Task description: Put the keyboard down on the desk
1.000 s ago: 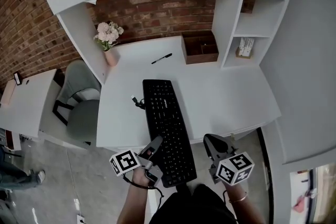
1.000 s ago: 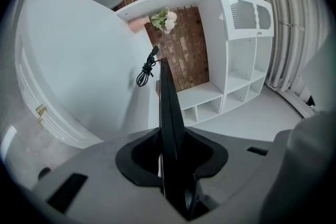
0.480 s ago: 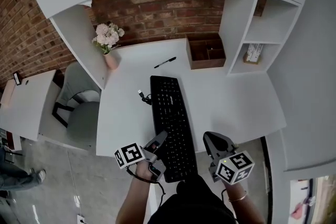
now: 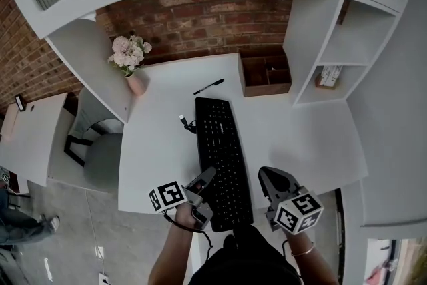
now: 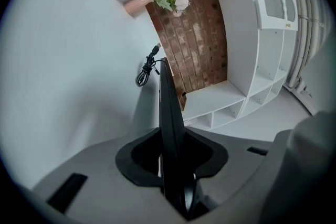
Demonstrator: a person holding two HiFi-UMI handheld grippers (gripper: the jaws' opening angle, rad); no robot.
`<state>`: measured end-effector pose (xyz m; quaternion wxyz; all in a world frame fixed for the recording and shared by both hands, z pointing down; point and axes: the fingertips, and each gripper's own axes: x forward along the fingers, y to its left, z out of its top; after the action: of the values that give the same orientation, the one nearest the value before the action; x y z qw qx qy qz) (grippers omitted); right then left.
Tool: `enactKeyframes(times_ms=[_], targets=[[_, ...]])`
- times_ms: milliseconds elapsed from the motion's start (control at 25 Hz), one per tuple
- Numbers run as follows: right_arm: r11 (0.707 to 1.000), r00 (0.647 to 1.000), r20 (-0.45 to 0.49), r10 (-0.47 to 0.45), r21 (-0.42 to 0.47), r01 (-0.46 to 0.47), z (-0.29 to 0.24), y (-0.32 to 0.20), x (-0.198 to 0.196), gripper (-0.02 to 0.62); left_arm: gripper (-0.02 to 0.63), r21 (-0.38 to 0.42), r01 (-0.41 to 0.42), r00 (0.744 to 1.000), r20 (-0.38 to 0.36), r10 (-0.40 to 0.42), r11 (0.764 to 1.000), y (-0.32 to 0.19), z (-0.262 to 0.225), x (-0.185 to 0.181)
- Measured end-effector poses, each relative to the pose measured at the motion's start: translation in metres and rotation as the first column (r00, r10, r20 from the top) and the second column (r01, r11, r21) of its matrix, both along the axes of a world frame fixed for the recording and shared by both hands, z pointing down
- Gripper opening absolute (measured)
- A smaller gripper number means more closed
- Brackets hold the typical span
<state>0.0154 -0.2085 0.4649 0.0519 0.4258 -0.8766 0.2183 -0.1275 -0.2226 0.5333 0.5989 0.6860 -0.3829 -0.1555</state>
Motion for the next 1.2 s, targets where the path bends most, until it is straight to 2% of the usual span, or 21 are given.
enactKeyframes(times_ms=[680, 1200], targets=[[0.998, 1.000, 0.003, -0.006, -0.060, 0.006, 0.024, -0.051, 0.018, 0.006, 0.109, -0.010, -0.029, 0.999, 0.013, 0.029, 1.000, -0.068, 0.019, 0.018], [0.996, 1.000, 0.000, -0.003, -0.086, 0.003, 0.034, -0.073, 0.019, 0.006, 0.109, -0.027, -0.060, 0.996, 0.069, 0.062, 0.998, -0.100, 0.030, 0.021]])
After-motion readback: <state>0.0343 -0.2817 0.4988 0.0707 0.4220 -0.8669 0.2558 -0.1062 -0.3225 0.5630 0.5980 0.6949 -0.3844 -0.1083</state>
